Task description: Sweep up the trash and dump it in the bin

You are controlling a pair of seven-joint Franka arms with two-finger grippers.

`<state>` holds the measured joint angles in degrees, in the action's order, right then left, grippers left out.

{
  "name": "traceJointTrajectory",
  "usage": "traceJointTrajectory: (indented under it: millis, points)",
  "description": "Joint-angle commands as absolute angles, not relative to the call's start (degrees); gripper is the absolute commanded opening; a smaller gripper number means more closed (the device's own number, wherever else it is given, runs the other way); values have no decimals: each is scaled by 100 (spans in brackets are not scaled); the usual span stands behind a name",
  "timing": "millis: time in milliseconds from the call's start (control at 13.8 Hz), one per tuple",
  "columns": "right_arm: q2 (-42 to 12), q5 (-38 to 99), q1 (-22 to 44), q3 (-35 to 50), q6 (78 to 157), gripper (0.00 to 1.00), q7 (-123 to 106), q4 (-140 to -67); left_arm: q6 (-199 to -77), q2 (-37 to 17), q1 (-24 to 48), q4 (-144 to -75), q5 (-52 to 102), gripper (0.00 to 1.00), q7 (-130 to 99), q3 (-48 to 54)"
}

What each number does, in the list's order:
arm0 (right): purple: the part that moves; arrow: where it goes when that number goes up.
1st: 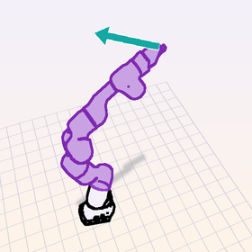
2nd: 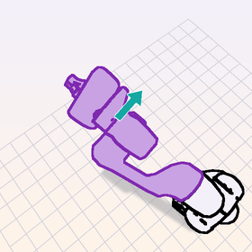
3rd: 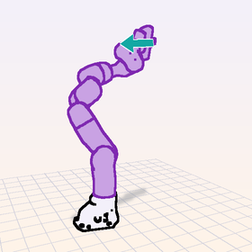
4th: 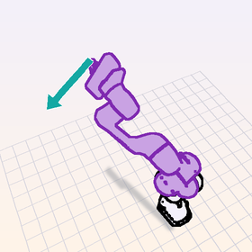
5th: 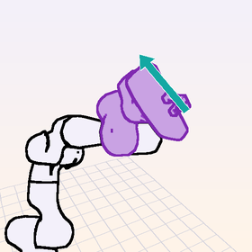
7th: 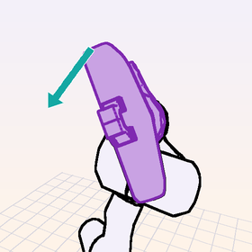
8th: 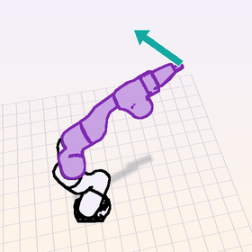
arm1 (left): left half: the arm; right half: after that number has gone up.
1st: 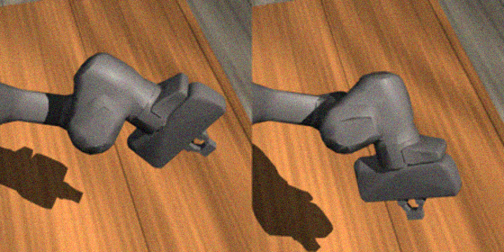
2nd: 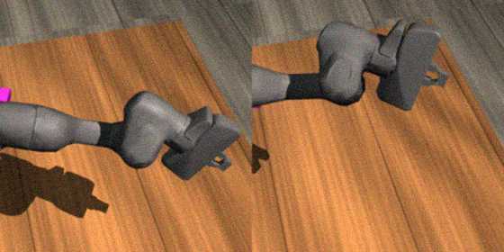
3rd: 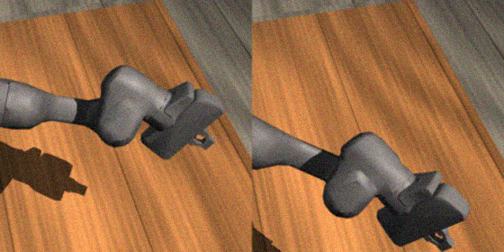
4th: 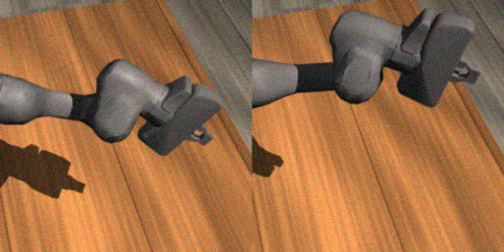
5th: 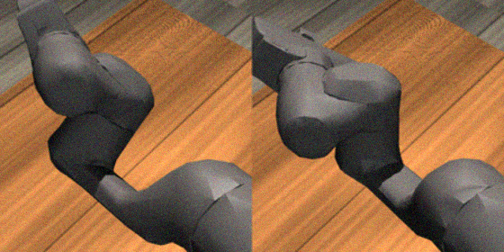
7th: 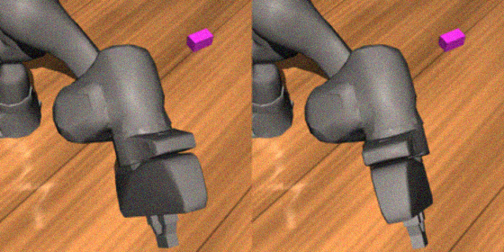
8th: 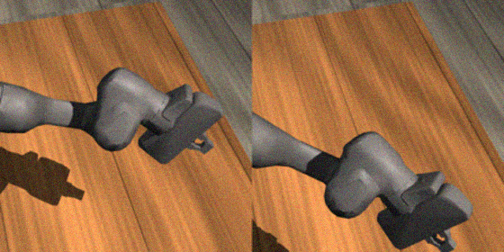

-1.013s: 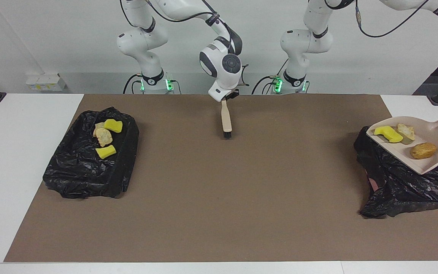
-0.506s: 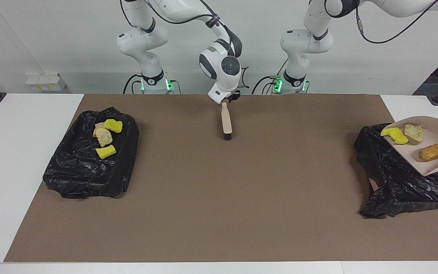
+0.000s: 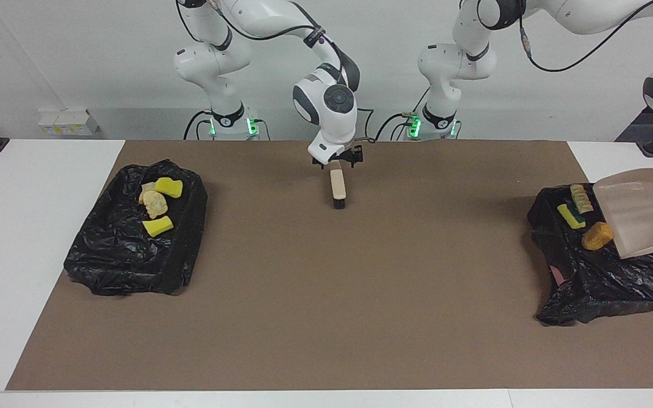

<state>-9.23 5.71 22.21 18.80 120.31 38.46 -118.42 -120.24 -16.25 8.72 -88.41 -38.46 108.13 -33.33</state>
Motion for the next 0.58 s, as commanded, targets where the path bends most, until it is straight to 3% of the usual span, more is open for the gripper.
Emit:
traceJointTrajectory:
  millis: [0, 362, 506]
  points:
    - [-809, 247, 1584, 1942, 12023, 100, 3700, -11463, -11673, -1687, 888, -8465, -4358, 0, 10740, -3287]
    - [-633, -808, 722, 1890, 11533, 100, 3035, -10795, -10664, -1486, 870, -8183, -4062, 0, 10163, -2621]
    - [-615, -826, 747, 1383, 11129, 100, 2534, -10435, -10276, -1468, 853, -8183, -3519, 0, 9872, -2339]
